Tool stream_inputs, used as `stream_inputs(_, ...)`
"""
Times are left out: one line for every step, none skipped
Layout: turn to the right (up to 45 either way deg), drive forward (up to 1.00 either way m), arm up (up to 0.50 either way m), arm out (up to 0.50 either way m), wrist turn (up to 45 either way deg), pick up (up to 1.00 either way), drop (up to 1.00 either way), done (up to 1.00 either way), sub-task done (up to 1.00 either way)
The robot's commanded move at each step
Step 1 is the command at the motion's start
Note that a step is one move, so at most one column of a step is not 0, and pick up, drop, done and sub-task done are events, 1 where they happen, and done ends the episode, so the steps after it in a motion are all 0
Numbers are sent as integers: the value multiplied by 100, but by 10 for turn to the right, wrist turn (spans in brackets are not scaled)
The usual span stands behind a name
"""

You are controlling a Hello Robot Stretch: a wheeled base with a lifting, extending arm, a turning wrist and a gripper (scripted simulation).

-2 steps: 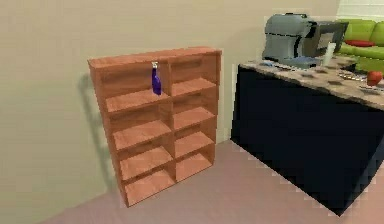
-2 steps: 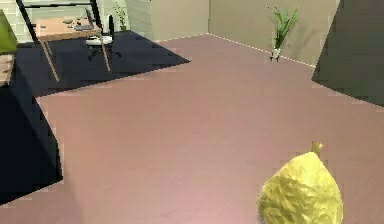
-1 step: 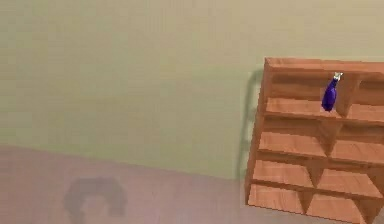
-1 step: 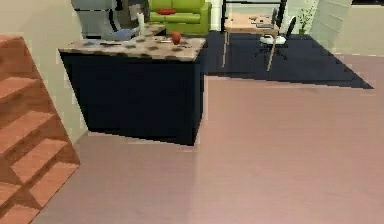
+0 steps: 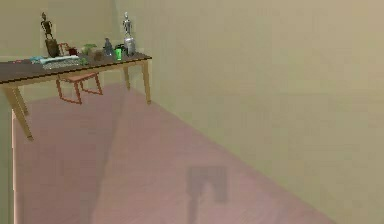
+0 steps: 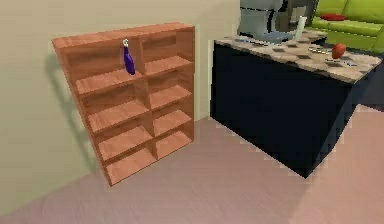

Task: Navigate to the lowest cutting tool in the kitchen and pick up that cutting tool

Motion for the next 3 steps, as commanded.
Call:
stream_inputs(0, 20, 0, 0, 0, 0, 0, 0, 0)
stream_inputs(-360, 0, 0, 0, 0, 0, 0, 0, 0)
stream_inputs(0, 100, 0, 0, 0, 0, 0, 0, 0)
